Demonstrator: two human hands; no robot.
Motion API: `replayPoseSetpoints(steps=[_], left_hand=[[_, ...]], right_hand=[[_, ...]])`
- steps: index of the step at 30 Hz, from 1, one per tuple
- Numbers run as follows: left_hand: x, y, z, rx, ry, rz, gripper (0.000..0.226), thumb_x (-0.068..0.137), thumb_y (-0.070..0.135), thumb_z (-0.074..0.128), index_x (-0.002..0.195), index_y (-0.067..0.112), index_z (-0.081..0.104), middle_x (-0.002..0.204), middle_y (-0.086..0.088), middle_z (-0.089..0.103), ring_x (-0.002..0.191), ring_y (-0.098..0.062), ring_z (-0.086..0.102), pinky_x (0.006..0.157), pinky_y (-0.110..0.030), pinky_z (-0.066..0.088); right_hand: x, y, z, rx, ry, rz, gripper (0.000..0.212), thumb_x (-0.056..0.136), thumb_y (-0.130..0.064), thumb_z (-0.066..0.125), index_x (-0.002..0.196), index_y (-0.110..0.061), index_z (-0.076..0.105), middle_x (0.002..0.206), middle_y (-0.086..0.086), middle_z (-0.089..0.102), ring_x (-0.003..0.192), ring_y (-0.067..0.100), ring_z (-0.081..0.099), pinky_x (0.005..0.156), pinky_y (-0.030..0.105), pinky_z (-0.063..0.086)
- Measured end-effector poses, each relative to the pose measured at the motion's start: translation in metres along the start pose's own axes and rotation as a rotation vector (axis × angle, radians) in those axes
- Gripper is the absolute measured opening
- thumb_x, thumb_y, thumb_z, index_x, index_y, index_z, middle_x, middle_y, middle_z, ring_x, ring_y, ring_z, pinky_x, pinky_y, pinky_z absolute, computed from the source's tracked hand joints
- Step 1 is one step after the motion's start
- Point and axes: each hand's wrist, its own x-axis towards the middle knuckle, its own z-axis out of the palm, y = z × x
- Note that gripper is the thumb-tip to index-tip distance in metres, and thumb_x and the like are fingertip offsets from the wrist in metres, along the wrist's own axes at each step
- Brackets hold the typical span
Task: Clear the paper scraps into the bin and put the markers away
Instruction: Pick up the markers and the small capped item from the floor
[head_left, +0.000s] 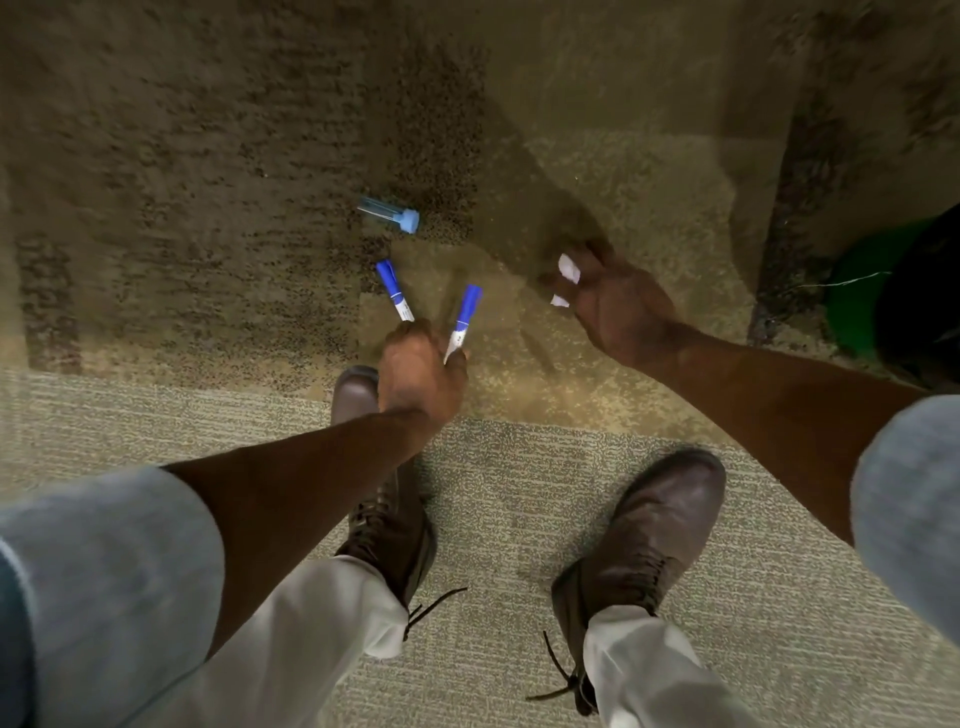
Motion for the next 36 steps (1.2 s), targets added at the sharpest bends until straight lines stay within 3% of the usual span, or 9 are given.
replayPoseSetpoints(steps=[2, 5, 9, 12, 14, 19, 24, 28, 36], left_hand=[[0.009, 0.000, 0.000, 0.001, 0.026, -0.144, 0.032, 0.089, 0.038, 0.075, 0.099, 0.008, 0.072, 0.102, -0.013, 0.074, 0.096, -0.032, 0.072, 0.083, -0.036, 0.056], [0.024, -0.009, -0.001, -0.020, 0.056, -0.324, 0.040, 0.089, 0.040, 0.072, 0.109, 0.004, 0.070, 0.111, -0.016, 0.073, 0.095, -0.032, 0.070, 0.079, -0.037, 0.056], [0.042, -0.024, 0.001, -0.050, 0.095, -0.401, 0.047, 0.088, 0.041, 0.078, 0.108, 0.000, 0.068, 0.114, -0.018, 0.074, 0.105, -0.036, 0.072, 0.082, -0.037, 0.053], [0.050, -0.028, 0.000, -0.096, 0.067, -0.401, 0.043, 0.083, 0.042, 0.083, 0.101, 0.005, 0.072, 0.105, -0.013, 0.078, 0.097, -0.032, 0.076, 0.073, -0.032, 0.049], [0.052, -0.027, 0.000, -0.132, 0.029, -0.390, 0.040, 0.079, 0.042, 0.085, 0.097, 0.008, 0.076, 0.098, -0.010, 0.079, 0.090, -0.028, 0.077, 0.069, -0.029, 0.048], [0.053, -0.013, -0.013, -0.220, -0.007, -0.435, 0.023, 0.074, 0.024, 0.089, 0.074, 0.014, 0.068, 0.093, -0.014, 0.079, 0.085, -0.030, 0.079, 0.073, -0.040, 0.064], [0.036, 0.021, -0.021, -0.177, -0.153, -0.250, 0.017, 0.079, 0.020, 0.086, 0.087, 0.008, 0.076, 0.093, -0.014, 0.080, 0.080, -0.028, 0.077, 0.073, -0.039, 0.064], [0.007, 0.075, -0.020, -0.023, -0.239, 0.044, 0.012, 0.082, 0.023, 0.084, 0.082, 0.018, 0.073, 0.087, -0.007, 0.080, 0.076, -0.025, 0.072, 0.067, -0.025, 0.047], [-0.042, 0.152, -0.027, -0.043, -0.268, 0.232, 0.013, 0.081, 0.024, 0.082, 0.087, 0.014, 0.076, 0.084, -0.003, 0.081, 0.082, -0.025, 0.075, 0.076, -0.029, 0.052]], right_hand=[[0.003, -0.003, 0.008, -0.071, -0.037, -0.034, 0.047, 0.106, -0.011, 0.036, 0.150, -0.017, 0.051, 0.162, 0.018, 0.034, 0.151, 0.042, 0.032, 0.100, 0.048, 0.055], [0.001, -0.007, 0.014, -0.080, -0.045, 0.002, 0.045, 0.098, -0.002, 0.043, 0.140, -0.004, 0.057, 0.148, 0.028, 0.048, 0.139, 0.050, 0.044, 0.092, 0.052, 0.055], [-0.006, -0.003, 0.026, -0.077, 0.027, -0.014, 0.043, 0.093, -0.005, 0.036, 0.129, -0.003, 0.059, 0.128, 0.025, 0.057, 0.125, 0.045, 0.053, 0.094, 0.049, 0.056], [-0.009, -0.001, 0.029, 0.087, 0.052, 0.124, 0.031, 0.100, -0.003, 0.048, 0.126, -0.004, 0.067, 0.135, 0.022, 0.059, 0.132, 0.041, 0.052, 0.103, 0.046, 0.054], [-0.015, 0.002, 0.032, 0.162, 0.155, 0.234, 0.021, 0.095, 0.000, 0.067, 0.113, -0.005, 0.075, 0.126, 0.019, 0.068, 0.119, 0.039, 0.063, 0.091, 0.039, 0.059], [-0.043, 0.006, 0.026, 0.536, 0.347, 0.491, 0.010, 0.094, -0.006, 0.072, 0.101, -0.004, 0.078, 0.103, 0.015, 0.074, 0.092, 0.033, 0.070, 0.082, 0.038, 0.057], [-0.085, 0.011, -0.013, 0.669, 0.530, 0.649, 0.009, 0.089, -0.011, 0.080, 0.081, -0.010, 0.077, 0.085, 0.005, 0.077, 0.075, 0.020, 0.071, 0.072, 0.040, 0.060], [-0.128, 0.021, -0.065, 0.702, 0.667, 0.786, 0.008, 0.089, -0.023, 0.083, 0.082, -0.020, 0.079, 0.087, -0.008, 0.078, 0.072, 0.005, 0.073, 0.068, 0.011, 0.053], [-0.228, 0.066, -0.142, 0.691, 0.955, 1.036, 0.014, 0.089, -0.036, 0.083, 0.088, -0.022, 0.077, 0.080, -0.015, 0.075, 0.073, 0.000, 0.070, 0.070, 0.010, 0.050]])
